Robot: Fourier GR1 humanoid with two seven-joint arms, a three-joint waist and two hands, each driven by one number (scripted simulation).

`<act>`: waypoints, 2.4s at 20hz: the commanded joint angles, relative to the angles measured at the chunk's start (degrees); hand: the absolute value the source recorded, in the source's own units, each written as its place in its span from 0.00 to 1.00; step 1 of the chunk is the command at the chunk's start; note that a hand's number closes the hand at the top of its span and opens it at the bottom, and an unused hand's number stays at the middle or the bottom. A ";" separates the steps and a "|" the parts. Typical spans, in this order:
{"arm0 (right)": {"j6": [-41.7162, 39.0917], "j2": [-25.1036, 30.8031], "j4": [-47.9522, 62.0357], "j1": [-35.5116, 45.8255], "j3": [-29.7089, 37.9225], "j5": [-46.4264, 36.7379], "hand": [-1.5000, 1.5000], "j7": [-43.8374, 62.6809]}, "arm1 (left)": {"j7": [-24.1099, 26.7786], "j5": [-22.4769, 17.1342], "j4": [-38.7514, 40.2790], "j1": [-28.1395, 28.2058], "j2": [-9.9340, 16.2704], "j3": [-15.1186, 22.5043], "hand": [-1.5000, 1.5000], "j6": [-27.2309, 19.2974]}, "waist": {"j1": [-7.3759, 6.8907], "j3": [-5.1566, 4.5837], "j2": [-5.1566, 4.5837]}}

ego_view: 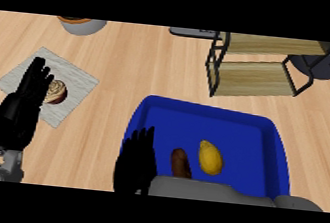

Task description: Pick the sweet potato from the tray and place it in the tiered shelf

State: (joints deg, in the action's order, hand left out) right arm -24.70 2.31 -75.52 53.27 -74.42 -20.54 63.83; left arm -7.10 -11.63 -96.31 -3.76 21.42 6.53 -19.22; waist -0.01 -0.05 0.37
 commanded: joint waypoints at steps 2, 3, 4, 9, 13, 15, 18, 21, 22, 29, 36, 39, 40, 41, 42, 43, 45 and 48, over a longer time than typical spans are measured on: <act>-5.14 -0.43 -1.83 -2.85 0.27 -3.08 0.00 9.93 | -0.40 1.99 -0.41 0.36 -1.94 1.04 0.50 -1.45 | 0.36 0.04 -0.07; -4.25 1.51 -3.56 -4.77 -0.61 -4.20 0.00 8.79 | 2.56 2.11 1.65 1.20 -3.30 1.42 0.50 -0.91 | 0.53 0.02 -0.12; -4.79 -2.16 2.01 -3.50 1.02 -3.80 0.00 8.08 | -0.71 1.72 -0.87 0.46 -1.44 0.38 0.50 -0.65 | -0.19 0.04 -0.20; -5.01 1.74 0.02 -8.22 -0.07 -7.66 0.00 5.49 | 0.04 1.74 -0.24 0.37 -1.38 -0.47 0.50 0.56 | 0.27 0.04 -0.20; -5.78 2.49 0.65 -8.70 3.02 -10.00 0.00 2.82 | -1.04 1.46 1.10 -2.08 -2.04 -1.70 0.50 0.50 | 0.19 0.04 -0.26; -6.37 1.10 -2.55 -11.64 1.49 -12.23 0.00 5.23 | -0.74 1.37 1.57 -0.98 -0.84 -2.48 0.50 2.04 | 0.26 0.03 -0.18; -5.55 4.70 -1.73 -12.44 3.86 -14.81 0.00 -1.51 | -0.91 2.37 3.66 -3.56 -1.98 -2.38 0.50 1.98 | 0.37 0.04 -0.34; -5.28 4.32 0.88 -13.28 6.69 -17.17 0.00 -5.04 | -2.39 0.99 -1.61 -0.33 -0.96 -3.92 0.50 3.16 | -0.25 0.05 -0.27; -4.03 1.65 2.80 -13.58 5.31 -19.59 0.00 -5.53 | 1.85 2.76 2.84 0.09 -4.32 -1.77 0.50 2.40 | -0.14 0.04 -0.36; -4.75 2.07 3.50 -19.59 6.39 -24.03 0.00 -6.51 | -1.03 2.99 -0.18 -0.37 -3.05 -3.40 0.50 3.55 | -0.10 0.06 -0.27; -5.80 4.31 6.91 -18.61 6.26 -27.92 1.00 -15.11 | 0.85 3.07 1.29 0.54 -3.32 -4.69 0.50 4.84 | -0.43 0.05 -0.32; -3.26 5.86 6.51 -19.24 3.89 -31.75 1.00 -18.39 | -0.29 3.59 1.64 -0.31 -4.36 -3.95 0.50 4.66 | -0.31 0.06 -0.37; -1.85 5.35 8.01 -18.77 3.34 -33.14 1.00 -19.45 | 1.03 5.16 4.66 -2.15 -5.08 -3.17 0.50 4.28 | -0.15 0.05 -0.47; -3.78 5.63 6.30 -17.77 6.14 -33.25 1.00 -20.57 | -2.20 3.93 0.77 -1.75 -3.85 -4.42 0.50 5.03 | -0.28 0.06 -0.34; -1.99 3.40 6.46 -21.35 2.87 -35.14 1.00 -17.97 | -2.91 3.41 0.38 -1.73 -4.10 -4.81 0.50 4.83 | -0.26 0.07 -0.33; -1.68 11.11 2.52 -19.89 5.55 -34.42 1.00 -23.75 | -0.63 4.59 -0.38 0.53 -5.36 -3.25 0.50 4.71 | -0.17 0.06 -0.29; 6.01 10.36 0.18 -24.20 12.85 -32.31 1.00 -18.68 | -0.90 5.74 0.23 -1.15 -5.63 -3.97 0.50 2.58 | 0.68 0.10 -0.25; 15.79 14.62 -2.85 -26.37 26.02 -25.97 1.00 -20.43 | -0.31 4.51 0.02 1.24 -4.59 -5.29 0.50 3.52 | 2.43 0.28 -0.23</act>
State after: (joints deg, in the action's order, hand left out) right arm -17.92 12.20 -75.81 30.30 -58.27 -49.91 43.96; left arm -7.59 -7.37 -95.96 -3.29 16.92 1.86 -14.98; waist 0.71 0.26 0.36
